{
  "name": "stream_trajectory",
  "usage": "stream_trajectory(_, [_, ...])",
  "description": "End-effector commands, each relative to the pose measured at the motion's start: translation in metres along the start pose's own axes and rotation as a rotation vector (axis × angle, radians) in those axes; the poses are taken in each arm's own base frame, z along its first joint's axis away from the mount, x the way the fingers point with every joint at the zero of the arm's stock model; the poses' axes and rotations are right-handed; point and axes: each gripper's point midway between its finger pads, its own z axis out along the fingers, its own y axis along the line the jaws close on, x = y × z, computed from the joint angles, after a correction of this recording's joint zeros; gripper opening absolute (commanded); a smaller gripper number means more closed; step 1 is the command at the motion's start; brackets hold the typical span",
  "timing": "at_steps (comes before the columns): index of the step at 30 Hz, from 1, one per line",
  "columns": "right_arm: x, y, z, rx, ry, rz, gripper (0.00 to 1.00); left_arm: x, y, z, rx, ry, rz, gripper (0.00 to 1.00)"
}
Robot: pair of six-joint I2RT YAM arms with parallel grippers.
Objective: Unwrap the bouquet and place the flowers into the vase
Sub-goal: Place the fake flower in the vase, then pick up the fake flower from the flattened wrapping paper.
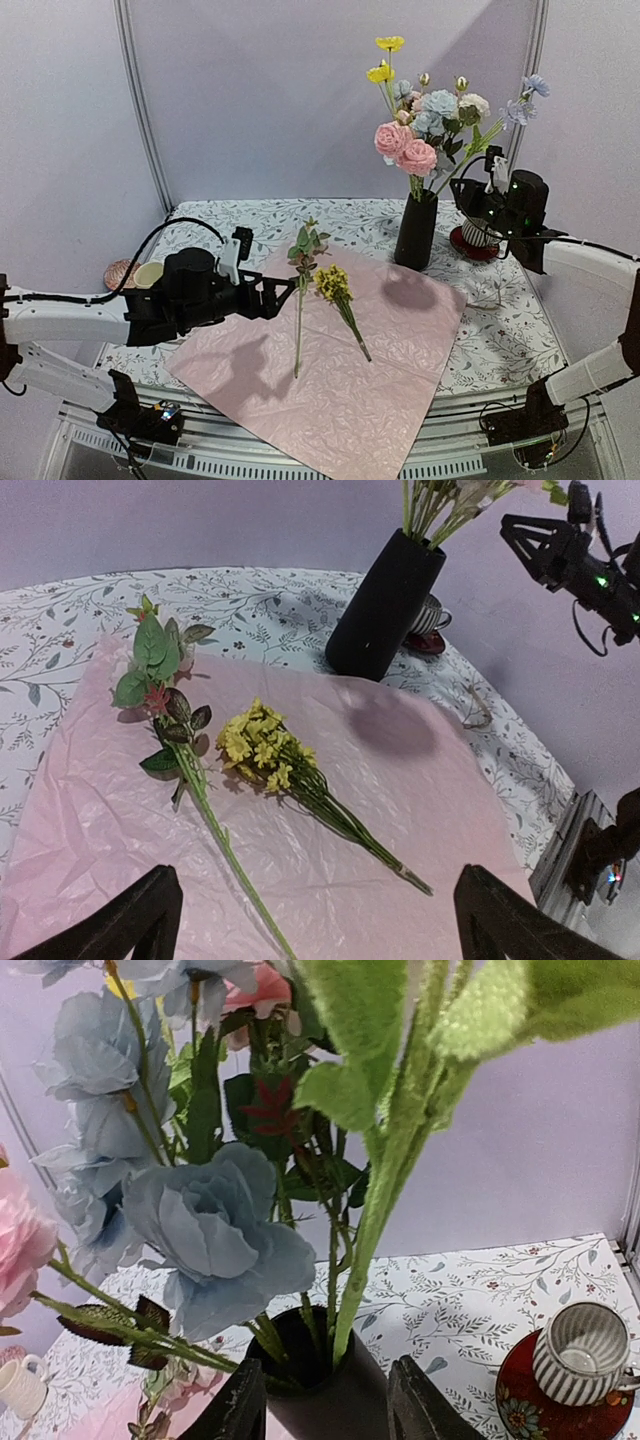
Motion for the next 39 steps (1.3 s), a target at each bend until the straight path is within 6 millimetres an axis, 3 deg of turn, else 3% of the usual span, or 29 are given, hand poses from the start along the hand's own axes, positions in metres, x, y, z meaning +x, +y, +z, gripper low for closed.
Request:
stream_trajectory(1, [0.006,0.013,-0.013,-0.069,0.075,0.005,0.46,0.008,0.005,0.011,-0.030,0.046,-0.012,0.96])
stream_trajectory(12, [0.071,0.051,-0.058,-0.325,0.314,0.099,0.47,0.049,0.029,0.060,-0.173,0.251,-0.112,0.79])
stream_trajectory(23, [0.124,0.054,-0.084,-0.398,0.433,0.169,0.47,0.082,0.073,0.104,-0.489,0.409,-0.126,0.61])
stream_trajectory(34, [0.135,0.055,-0.090,-0.416,0.445,0.169,0.48,0.112,0.092,0.131,-0.565,0.486,-0.112,0.50])
stream_trajectory(37, [0.135,0.055,-0.090,-0.420,0.446,0.168,0.48,0.122,0.098,0.135,-0.587,0.512,-0.108,0.43])
stream_trajectory(39, [0.137,0.055,-0.090,-0.421,0.449,0.168,0.48,0.123,0.098,0.136,-0.586,0.516,-0.108,0.31])
